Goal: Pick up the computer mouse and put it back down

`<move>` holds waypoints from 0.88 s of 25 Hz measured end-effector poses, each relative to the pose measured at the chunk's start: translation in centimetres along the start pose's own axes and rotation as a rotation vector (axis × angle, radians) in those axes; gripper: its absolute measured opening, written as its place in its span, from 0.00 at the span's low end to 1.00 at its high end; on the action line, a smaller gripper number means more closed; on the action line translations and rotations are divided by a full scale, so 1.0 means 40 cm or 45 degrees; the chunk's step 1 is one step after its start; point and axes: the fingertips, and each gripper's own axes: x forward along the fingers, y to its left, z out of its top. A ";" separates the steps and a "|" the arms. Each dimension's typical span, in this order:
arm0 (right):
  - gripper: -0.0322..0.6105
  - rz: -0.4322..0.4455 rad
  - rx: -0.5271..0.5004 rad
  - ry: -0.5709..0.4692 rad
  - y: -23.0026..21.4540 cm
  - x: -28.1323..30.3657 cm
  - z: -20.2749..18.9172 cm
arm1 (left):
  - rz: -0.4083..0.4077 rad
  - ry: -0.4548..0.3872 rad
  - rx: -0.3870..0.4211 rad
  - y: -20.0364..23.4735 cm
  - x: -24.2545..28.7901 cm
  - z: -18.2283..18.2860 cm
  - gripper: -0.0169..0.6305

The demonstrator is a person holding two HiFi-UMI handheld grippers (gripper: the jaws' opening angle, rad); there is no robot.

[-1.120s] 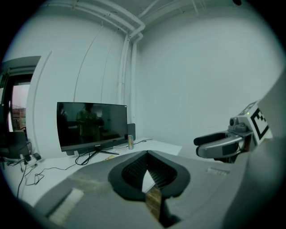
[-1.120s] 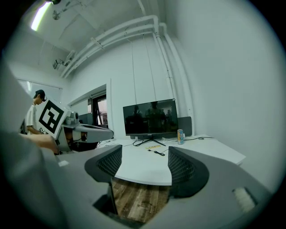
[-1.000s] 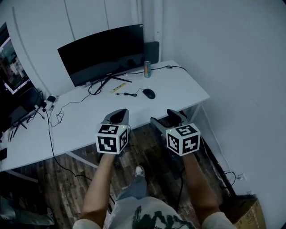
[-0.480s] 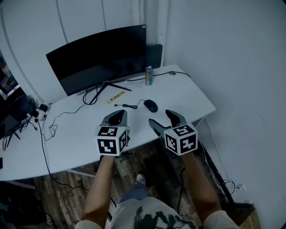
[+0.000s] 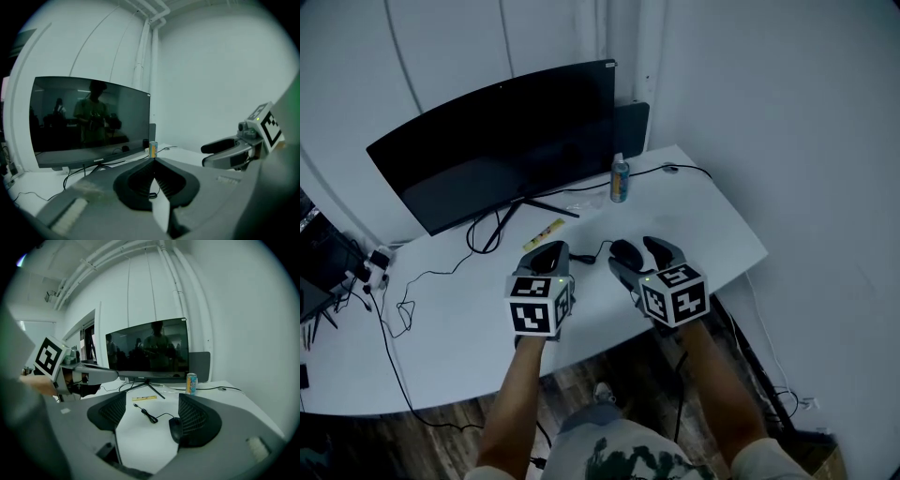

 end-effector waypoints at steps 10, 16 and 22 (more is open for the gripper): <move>0.58 -0.025 0.028 0.139 -0.062 0.112 -0.060 | -0.020 0.012 -0.009 0.067 0.077 -0.006 0.03; 0.58 -0.042 0.056 0.236 -0.095 0.157 -0.136 | -0.038 0.030 -0.007 0.069 0.105 -0.028 0.03; 0.59 -0.041 0.035 0.299 -0.116 0.208 -0.194 | -0.049 0.037 -0.002 0.065 0.130 -0.045 0.03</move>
